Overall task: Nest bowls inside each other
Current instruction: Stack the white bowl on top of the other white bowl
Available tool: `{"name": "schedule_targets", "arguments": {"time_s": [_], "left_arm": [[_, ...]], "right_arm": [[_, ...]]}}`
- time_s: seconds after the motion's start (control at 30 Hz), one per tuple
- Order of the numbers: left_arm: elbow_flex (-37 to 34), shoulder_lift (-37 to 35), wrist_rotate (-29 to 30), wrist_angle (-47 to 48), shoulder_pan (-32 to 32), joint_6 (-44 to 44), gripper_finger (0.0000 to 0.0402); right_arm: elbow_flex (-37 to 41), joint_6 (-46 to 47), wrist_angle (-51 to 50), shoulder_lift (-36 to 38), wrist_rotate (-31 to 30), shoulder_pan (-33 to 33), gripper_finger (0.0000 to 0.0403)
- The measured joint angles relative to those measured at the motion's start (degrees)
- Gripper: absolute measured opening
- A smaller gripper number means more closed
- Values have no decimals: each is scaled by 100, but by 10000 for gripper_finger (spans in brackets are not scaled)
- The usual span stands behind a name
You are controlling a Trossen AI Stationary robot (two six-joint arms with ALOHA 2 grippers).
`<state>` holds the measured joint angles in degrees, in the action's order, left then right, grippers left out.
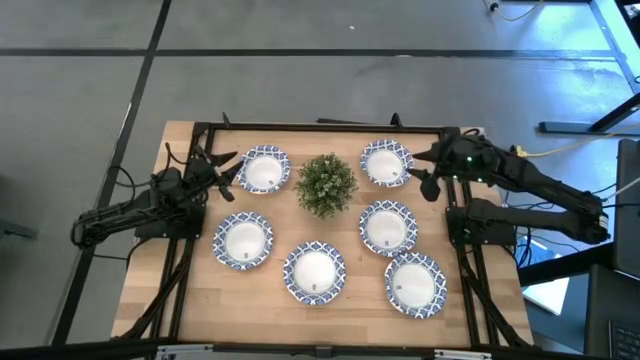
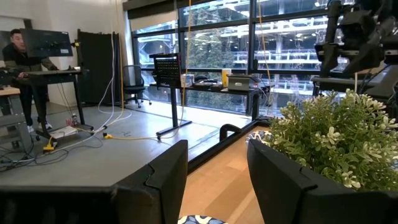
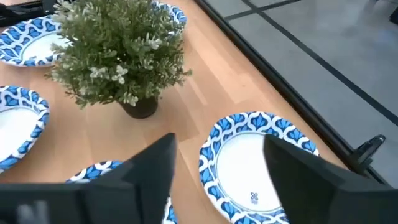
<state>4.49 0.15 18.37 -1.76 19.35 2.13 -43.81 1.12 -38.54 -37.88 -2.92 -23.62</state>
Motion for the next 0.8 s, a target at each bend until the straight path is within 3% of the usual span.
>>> {"name": "schedule_targets", "arguments": {"time_s": [0.2, 0.37, 0.5, 0.8], "left_arm": [[0, 1, 0, 0, 0, 0, 161], [0, 0, 0, 0, 0, 0, 161], [0, -1, 0, 0, -2, -2, 161], [0, 1, 0, 0, 0, -2, 161]], "right_arm": [[2, -90, 64, -380, 129, 4, 296], [2, -29, 92, -733, -44, 4, 292], [2, 451, 364, -989, 200, 20, 292], [2, 155, 266, -1870, 348, 20, 293]]}}
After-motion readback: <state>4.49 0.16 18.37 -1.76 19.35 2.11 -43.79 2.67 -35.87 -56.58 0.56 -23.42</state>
